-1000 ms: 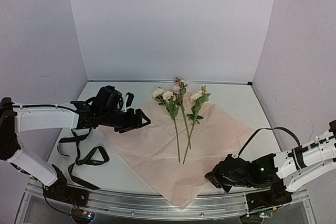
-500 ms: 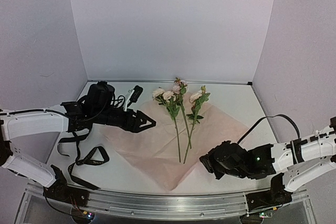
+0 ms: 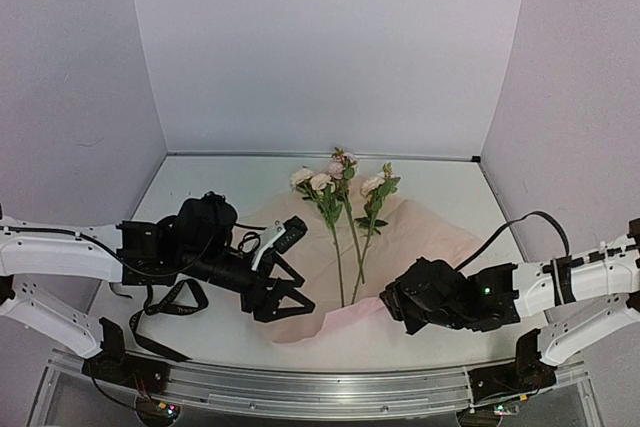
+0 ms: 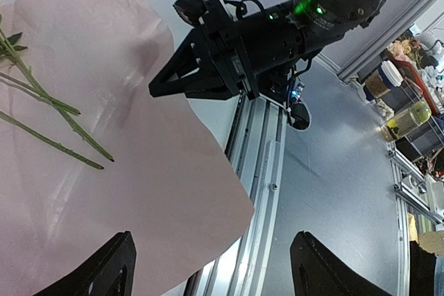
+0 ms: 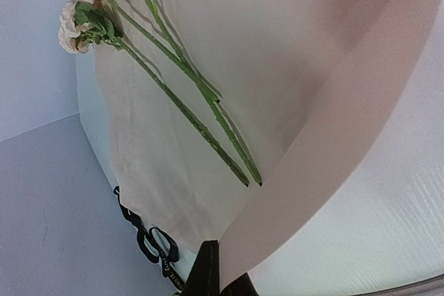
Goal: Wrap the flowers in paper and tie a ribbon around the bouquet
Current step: Pass from the right arm to the left
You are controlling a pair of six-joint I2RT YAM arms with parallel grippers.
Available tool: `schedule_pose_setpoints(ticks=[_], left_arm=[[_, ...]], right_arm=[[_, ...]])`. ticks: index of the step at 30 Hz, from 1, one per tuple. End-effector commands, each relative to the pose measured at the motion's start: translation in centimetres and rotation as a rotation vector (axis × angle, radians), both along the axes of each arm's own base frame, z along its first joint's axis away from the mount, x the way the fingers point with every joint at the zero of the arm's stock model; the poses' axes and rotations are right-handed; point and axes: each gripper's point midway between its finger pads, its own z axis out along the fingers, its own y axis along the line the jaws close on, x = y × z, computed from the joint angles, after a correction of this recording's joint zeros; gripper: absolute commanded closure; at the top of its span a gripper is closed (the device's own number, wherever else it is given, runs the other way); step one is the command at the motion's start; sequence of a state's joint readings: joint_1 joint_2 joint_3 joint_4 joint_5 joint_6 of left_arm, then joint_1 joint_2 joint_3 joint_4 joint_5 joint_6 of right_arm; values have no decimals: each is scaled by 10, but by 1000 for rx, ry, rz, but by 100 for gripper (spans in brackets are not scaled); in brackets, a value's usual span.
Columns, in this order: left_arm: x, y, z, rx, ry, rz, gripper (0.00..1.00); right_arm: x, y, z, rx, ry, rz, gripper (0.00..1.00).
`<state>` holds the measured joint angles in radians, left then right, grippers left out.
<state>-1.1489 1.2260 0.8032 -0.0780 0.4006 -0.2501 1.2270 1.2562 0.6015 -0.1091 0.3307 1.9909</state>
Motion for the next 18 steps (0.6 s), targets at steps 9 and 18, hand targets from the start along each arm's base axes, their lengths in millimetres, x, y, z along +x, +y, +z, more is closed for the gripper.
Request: schedule_pose_setpoints(ticks=[9,18], left_arm=[[-31,-34,-19,52,-18,-74,24],[-5,-61,-25,80,-92,6,58]], right_arm=[[4,7,17,48,14,-41,100],[3,4,17,48,10,-40,100]])
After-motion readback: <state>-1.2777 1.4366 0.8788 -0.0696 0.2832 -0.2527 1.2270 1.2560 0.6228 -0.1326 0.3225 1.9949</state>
